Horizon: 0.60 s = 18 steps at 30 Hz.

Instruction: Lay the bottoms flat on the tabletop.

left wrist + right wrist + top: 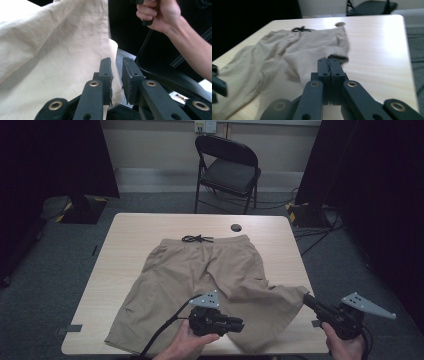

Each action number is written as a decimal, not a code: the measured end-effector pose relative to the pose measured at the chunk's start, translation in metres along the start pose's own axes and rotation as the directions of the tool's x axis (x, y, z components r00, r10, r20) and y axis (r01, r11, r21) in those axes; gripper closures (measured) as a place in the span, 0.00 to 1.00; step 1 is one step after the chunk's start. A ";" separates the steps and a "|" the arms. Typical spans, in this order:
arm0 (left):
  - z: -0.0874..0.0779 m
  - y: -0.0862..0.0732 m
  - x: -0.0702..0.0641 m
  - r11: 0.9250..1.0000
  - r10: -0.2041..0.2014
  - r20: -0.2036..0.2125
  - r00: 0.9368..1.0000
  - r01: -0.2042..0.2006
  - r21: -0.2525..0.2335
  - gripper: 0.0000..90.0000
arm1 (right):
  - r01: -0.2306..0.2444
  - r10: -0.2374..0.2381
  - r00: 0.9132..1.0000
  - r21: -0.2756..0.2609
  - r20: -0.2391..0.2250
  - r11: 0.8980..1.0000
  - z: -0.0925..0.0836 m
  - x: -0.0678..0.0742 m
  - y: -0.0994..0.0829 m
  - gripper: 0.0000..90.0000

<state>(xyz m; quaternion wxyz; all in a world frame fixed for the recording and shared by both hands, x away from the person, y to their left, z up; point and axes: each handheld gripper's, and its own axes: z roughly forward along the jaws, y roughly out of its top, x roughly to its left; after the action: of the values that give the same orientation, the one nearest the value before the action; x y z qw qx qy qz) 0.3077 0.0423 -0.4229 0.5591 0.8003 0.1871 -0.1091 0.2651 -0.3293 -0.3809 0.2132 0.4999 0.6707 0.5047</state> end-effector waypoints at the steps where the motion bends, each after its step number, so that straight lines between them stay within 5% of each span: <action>1: -0.002 0.000 0.001 1.000 -0.004 -0.003 1.000 0.004 -0.006 0.85 | 0.001 -0.002 1.000 0.006 0.007 1.000 -0.001 -0.001 -0.003 0.99; 6: -0.025 -0.003 0.016 0.999 -0.036 -0.064 0.997 0.034 -0.028 0.82 | 0.005 -0.006 0.999 0.012 0.043 1.000 -0.008 0.003 -0.011 0.99; 10: -0.048 -0.011 0.032 0.997 -0.069 -0.130 0.989 0.064 -0.042 0.81 | 0.007 -0.009 0.999 0.033 0.032 0.999 -0.008 0.003 -0.021 0.95; 18: -0.083 -0.031 0.057 0.989 -0.145 -0.231 0.962 0.132 -0.068 0.81 | 0.044 -0.030 0.993 0.124 -0.113 0.991 0.034 0.029 -0.040 0.93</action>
<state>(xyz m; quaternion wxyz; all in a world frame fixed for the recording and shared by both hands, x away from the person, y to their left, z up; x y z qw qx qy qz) 0.3431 0.1394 -0.4419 0.5445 0.7778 0.3103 -0.0474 0.2616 -0.2874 -0.4240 0.1529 0.4712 0.7212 0.4842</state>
